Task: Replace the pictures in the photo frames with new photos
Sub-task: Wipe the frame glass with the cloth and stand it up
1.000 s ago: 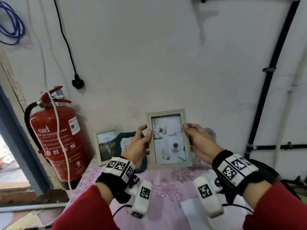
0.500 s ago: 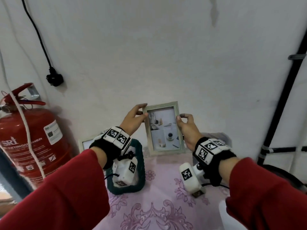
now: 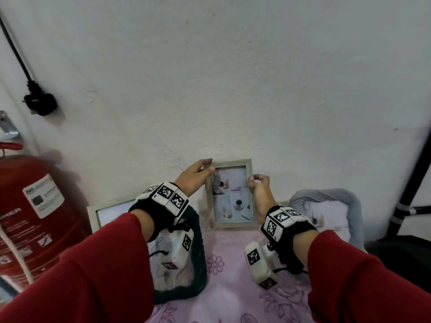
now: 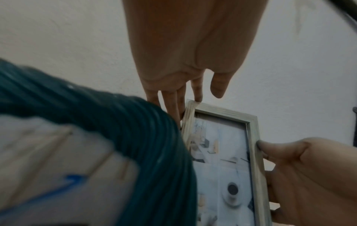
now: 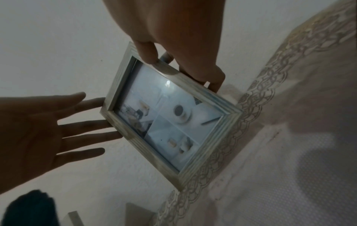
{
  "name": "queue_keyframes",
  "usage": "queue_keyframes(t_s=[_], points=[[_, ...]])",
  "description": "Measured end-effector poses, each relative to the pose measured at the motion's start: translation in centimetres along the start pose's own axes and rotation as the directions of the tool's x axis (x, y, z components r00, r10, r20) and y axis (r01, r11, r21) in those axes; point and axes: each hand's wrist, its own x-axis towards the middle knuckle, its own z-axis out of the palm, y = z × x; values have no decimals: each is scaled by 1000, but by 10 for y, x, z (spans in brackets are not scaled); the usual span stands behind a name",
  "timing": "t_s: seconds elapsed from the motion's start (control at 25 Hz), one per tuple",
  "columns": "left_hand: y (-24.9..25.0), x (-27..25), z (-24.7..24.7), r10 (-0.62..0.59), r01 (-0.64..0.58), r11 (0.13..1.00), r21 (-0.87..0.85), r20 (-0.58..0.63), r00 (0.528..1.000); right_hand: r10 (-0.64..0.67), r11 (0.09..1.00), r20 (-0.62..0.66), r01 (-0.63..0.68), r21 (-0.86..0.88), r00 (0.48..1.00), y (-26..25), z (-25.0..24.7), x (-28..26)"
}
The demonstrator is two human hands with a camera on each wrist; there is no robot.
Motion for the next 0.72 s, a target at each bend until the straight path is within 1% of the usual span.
queue_keyframes(t_s=[0.08, 0.2, 0.28, 0.44, 0.56, 0.72], points=[[-2, 6, 4, -40, 40, 999, -3, 29, 999, 12, 1000, -26, -12, -6, 1000, 9, 0, 10], [-5, 10, 11, -121, 112, 989, 96, 101, 987, 43, 998, -69, -46, -35, 997, 23, -3, 19], [-6, 12, 15, -152, 131, 980, 149, 144, 978, 60, 996, -85, -65, -53, 995, 28, -5, 21], [-7, 14, 19, -164, 130, 967, 221, 143, 976, 71, 992, -105, -81, -94, 992, 33, -8, 21], [-7, 12, 17, -168, 125, 955, 270, 145, 975, 59, 987, -92, -72, -145, 994, 35, -11, 20], [-3, 10, 16, -156, 91, 937, 338, 172, 973, 1, 971, -168, -41, -234, 986, 39, -16, 13]])
